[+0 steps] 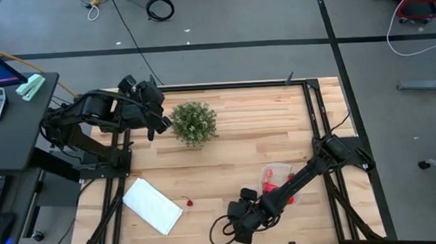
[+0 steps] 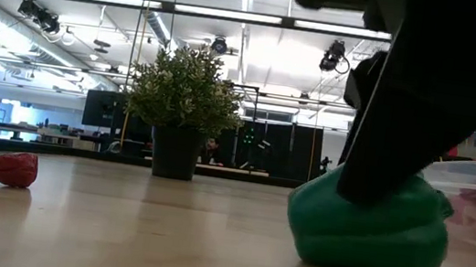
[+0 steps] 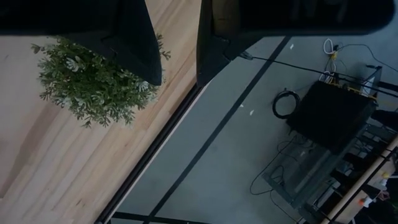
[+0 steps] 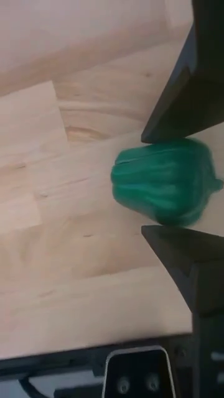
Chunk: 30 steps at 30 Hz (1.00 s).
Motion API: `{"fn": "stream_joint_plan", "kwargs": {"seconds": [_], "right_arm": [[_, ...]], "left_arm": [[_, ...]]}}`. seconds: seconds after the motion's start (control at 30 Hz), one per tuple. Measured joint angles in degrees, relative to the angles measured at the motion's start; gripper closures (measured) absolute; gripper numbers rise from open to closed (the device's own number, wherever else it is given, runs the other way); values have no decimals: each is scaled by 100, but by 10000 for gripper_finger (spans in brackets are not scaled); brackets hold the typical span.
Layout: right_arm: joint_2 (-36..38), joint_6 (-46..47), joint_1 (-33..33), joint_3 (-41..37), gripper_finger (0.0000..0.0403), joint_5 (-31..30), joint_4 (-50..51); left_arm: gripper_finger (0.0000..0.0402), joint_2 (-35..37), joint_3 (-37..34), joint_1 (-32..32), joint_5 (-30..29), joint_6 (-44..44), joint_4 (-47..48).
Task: Pick and placing Produce into tupperware
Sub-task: Put the bell pepper into the transparent container
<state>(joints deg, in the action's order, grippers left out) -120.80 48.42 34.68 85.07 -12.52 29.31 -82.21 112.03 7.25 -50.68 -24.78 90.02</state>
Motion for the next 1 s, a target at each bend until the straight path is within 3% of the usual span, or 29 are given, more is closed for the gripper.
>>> {"fn": "stream_joint_plan", "kwargs": {"seconds": [0.4,1.0], "right_arm": [[-154,-2,0,-16,125,34,196],[-165,202,54,-1,130,51,735]], "left_arm": [[294,2,0,0,-2,-2,0],[294,2,0,0,-2,-4,0]]}}
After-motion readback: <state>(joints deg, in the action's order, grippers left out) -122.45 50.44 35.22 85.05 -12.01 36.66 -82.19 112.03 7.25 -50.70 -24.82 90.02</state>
